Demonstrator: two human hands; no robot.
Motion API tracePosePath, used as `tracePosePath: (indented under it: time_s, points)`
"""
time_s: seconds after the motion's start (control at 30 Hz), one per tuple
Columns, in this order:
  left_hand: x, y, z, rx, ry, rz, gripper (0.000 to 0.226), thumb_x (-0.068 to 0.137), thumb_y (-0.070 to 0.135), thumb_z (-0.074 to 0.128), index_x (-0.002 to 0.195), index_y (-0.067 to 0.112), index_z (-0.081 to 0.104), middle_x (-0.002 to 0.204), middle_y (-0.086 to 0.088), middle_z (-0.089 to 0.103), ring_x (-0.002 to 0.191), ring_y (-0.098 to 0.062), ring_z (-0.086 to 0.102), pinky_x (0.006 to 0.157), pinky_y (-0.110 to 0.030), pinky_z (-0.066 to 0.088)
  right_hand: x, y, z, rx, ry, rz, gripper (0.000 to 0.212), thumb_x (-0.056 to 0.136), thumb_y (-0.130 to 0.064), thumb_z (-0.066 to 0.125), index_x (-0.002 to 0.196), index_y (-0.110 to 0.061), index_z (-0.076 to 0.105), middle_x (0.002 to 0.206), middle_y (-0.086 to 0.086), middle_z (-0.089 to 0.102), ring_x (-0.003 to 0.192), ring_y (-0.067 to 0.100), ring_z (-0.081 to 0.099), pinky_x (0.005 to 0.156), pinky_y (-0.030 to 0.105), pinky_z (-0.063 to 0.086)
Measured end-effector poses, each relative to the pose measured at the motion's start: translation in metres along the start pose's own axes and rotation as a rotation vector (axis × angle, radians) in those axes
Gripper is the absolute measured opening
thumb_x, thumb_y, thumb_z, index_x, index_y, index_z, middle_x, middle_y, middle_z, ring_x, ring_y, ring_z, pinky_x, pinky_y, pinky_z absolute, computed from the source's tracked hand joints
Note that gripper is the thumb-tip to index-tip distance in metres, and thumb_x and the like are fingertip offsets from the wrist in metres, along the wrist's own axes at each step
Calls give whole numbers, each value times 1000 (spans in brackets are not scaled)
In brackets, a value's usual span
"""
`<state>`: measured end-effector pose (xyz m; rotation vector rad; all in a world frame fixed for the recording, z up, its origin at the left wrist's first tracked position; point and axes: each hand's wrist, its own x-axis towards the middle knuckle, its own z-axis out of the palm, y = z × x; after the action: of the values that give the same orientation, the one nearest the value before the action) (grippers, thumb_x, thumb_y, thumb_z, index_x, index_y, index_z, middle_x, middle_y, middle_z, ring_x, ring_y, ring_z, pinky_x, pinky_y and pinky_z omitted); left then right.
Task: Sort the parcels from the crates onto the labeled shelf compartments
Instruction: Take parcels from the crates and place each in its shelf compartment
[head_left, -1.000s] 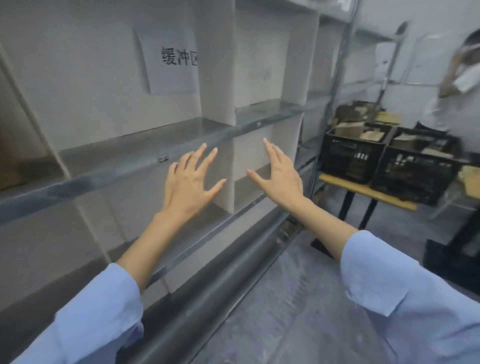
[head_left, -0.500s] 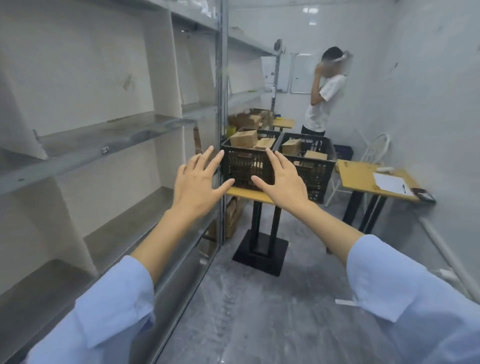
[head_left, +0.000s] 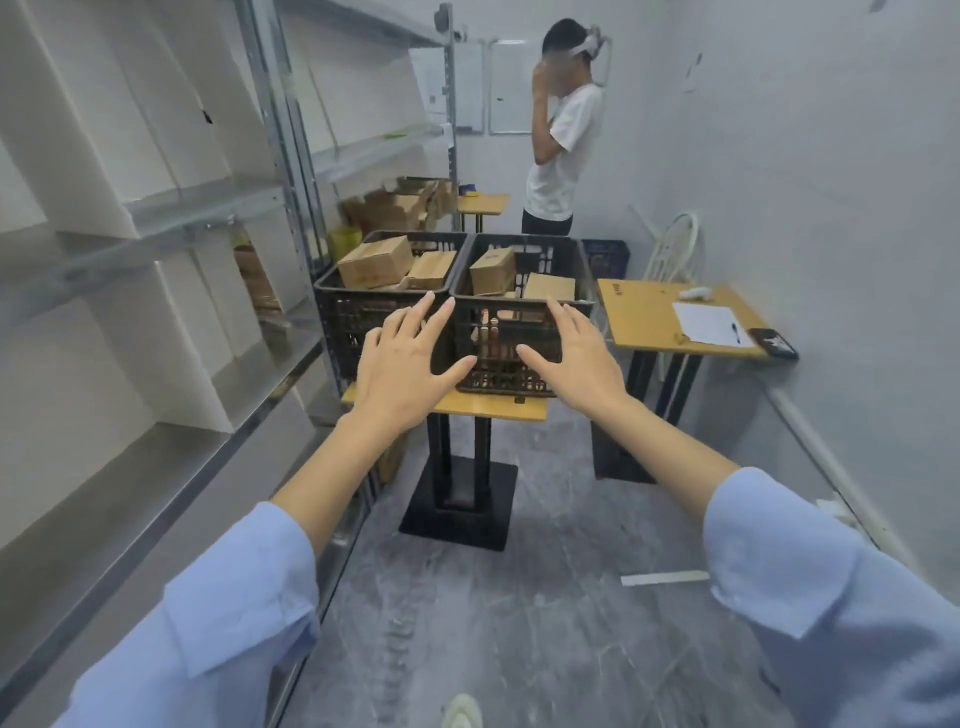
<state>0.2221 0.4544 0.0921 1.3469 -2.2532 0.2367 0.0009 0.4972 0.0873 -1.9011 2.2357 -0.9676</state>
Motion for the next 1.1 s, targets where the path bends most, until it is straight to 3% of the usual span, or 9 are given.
tracePosePath:
  time_s: [0.43, 0.7, 0.97, 1.1]
  points:
    - [234, -44, 156, -137, -110, 74, 74, 92, 68, 40, 155, 34, 20, 162, 4, 21, 145, -21, 26, 116, -47, 25, 228, 79, 67, 10, 9, 113, 75, 93, -53, 56, 154, -23, 23, 158, 0, 30, 142, 23, 33, 111, 52, 39]
    - [314, -63, 225, -215, -184, 49, 74, 93, 65, 43, 155, 31, 22, 162, 2, 22, 146, -21, 25, 116, -48, 22, 318, 111, 109, 8, -45, 183, 72, 93, -49, 59, 152, -24, 27, 155, 2, 32, 137, 25, 37, 108, 49, 40]
    - [386, -78, 291, -266, -208, -48, 73, 92, 61, 49, 154, 30, 24, 161, 4, 25, 146, -20, 26, 116, -48, 21, 418, 139, 158, 105, -123, 123, 73, 95, -39, 61, 155, -16, 26, 161, 5, 26, 147, 21, 24, 118, 39, 23]
    - [428, -80, 327, -277, -220, -123, 76, 91, 61, 52, 154, 32, 22, 161, 3, 25, 146, -20, 27, 117, -47, 21, 480, 166, 187, 133, -155, 86, 75, 93, -40, 64, 155, -18, 26, 160, 5, 26, 147, 21, 25, 119, 41, 24]
